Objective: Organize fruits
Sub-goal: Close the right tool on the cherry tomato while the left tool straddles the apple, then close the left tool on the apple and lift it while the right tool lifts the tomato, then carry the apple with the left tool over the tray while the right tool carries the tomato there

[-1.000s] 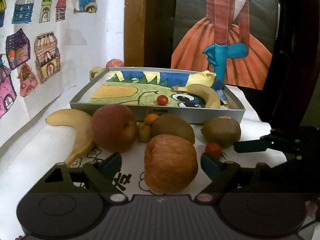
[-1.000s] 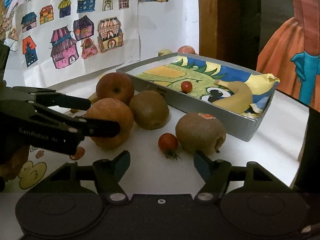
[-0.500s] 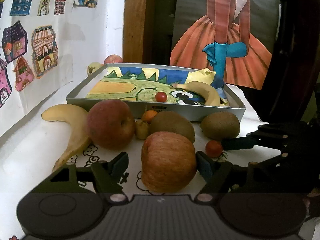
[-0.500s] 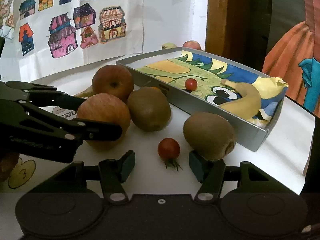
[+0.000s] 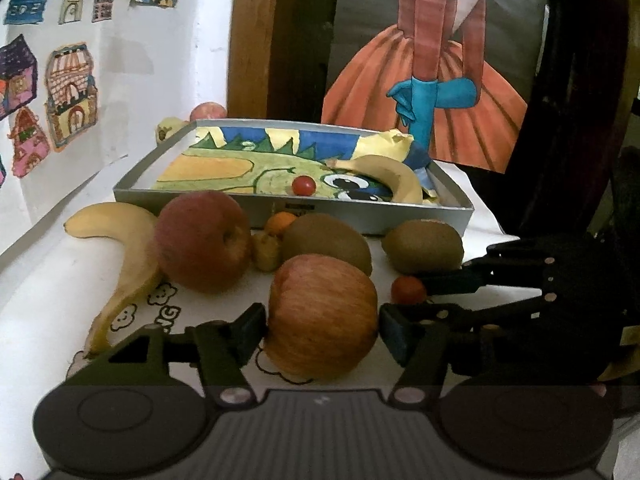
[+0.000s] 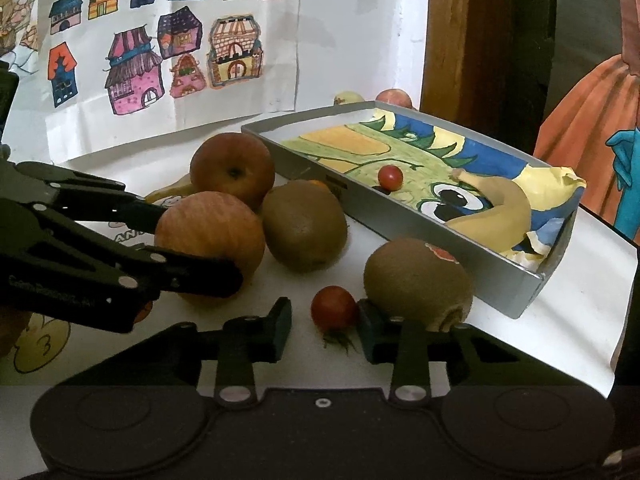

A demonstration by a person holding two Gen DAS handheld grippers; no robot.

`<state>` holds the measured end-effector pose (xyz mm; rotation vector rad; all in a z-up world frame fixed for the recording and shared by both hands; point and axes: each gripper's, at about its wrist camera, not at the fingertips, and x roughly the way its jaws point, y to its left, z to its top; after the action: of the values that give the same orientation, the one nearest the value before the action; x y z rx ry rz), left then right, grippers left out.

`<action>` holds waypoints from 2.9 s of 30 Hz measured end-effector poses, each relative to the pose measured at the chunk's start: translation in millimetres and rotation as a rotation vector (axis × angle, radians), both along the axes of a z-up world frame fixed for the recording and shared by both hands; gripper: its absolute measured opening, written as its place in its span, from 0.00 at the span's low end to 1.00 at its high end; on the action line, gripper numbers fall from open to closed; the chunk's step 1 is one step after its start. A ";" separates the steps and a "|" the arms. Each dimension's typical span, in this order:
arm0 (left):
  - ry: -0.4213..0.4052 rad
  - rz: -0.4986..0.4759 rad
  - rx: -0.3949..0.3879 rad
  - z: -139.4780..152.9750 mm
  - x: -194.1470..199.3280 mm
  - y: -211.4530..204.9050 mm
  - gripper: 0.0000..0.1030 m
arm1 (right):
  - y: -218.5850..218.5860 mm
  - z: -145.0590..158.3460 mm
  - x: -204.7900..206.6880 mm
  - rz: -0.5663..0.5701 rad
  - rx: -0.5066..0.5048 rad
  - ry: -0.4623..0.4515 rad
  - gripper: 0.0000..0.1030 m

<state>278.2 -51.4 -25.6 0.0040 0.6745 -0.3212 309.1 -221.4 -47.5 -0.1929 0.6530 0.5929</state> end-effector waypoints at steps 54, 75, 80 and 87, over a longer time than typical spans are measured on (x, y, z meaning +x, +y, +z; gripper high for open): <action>-0.085 0.063 -0.169 31.9 -70.0 26.5 0.57 | -23.1 34.5 -74.4 -0.067 0.129 -0.080 0.25; -0.316 0.114 -0.221 121.9 -18.4 17.3 0.57 | -47.2 97.8 -25.5 -0.138 0.230 -0.268 0.25; -0.352 0.147 -0.224 130.1 10.3 18.4 0.57 | -45.3 107.6 2.1 -0.166 0.248 -0.306 0.25; -0.344 0.186 -0.242 113.8 56.4 20.3 0.57 | -38.4 101.1 39.6 -0.208 0.250 -0.310 0.25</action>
<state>334.6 -31.1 88.3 -0.2281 0.2892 -0.2137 348.7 -259.8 53.7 0.0189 0.2899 0.4274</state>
